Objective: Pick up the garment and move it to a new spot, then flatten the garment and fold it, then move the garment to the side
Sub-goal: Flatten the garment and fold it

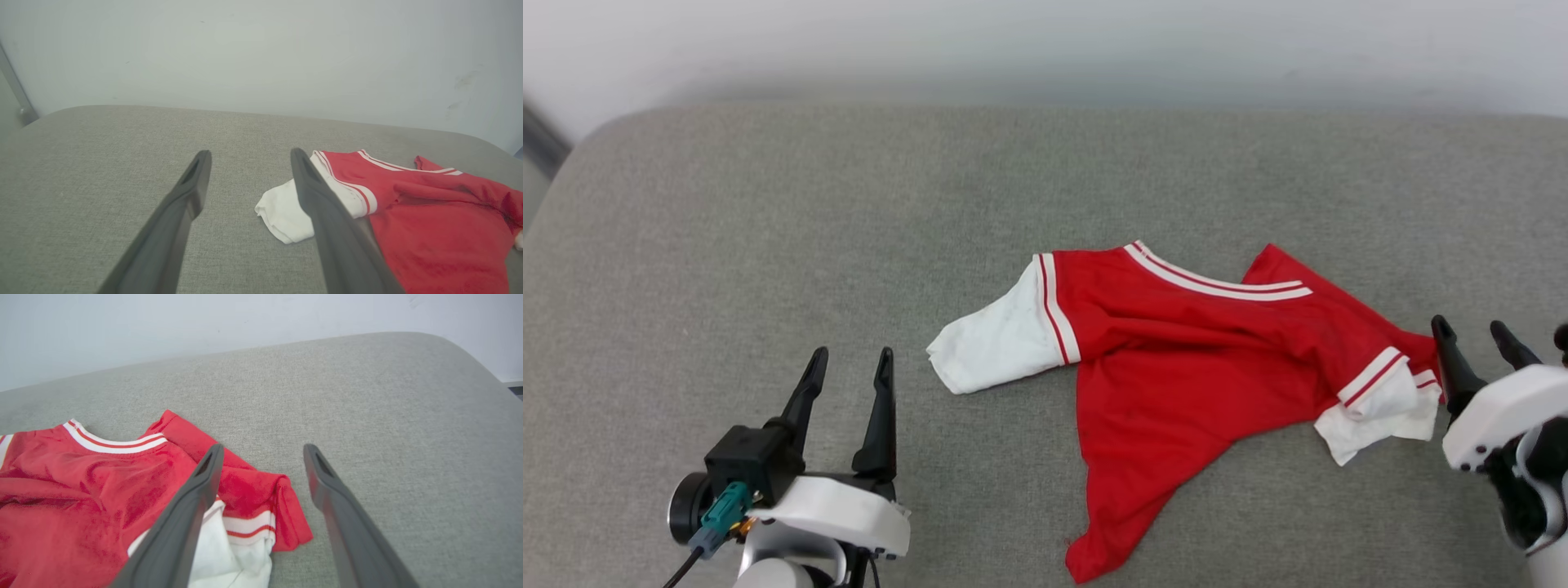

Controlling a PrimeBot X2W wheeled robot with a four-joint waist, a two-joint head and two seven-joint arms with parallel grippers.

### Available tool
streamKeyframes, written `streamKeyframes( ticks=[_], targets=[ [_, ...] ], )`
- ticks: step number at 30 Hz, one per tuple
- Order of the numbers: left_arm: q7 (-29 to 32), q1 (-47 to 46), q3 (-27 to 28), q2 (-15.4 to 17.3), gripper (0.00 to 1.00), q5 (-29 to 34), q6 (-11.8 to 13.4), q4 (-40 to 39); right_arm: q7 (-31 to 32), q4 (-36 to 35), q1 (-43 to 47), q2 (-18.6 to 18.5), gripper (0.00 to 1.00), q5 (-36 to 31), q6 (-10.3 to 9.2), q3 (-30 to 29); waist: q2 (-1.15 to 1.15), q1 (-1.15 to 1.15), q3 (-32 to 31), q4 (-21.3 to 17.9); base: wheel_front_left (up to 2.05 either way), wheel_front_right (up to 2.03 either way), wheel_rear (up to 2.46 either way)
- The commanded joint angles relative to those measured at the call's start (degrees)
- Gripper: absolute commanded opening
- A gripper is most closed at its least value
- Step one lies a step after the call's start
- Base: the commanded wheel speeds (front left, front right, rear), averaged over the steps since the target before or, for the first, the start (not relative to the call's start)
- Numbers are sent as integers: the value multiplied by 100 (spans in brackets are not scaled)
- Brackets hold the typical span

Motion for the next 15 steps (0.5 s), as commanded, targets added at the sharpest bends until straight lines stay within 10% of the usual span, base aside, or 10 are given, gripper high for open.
streamKeyframes(
  ticks=[1, 15],
  targets=[
    [12, 121, 44, 53, 100, -35, 56, 10, -360, -289, 288, 162, 100, -199, -5, -114, 0, 0, -206, -90, 0, 0, 0],
    [105, 661, 163, 159, 100, -212, 252, 55, -729, -2567, 2171, 1058, 100, -1111, -5, -220, 0, 0, -886, -269, 0, 0, 0]
  ],
)
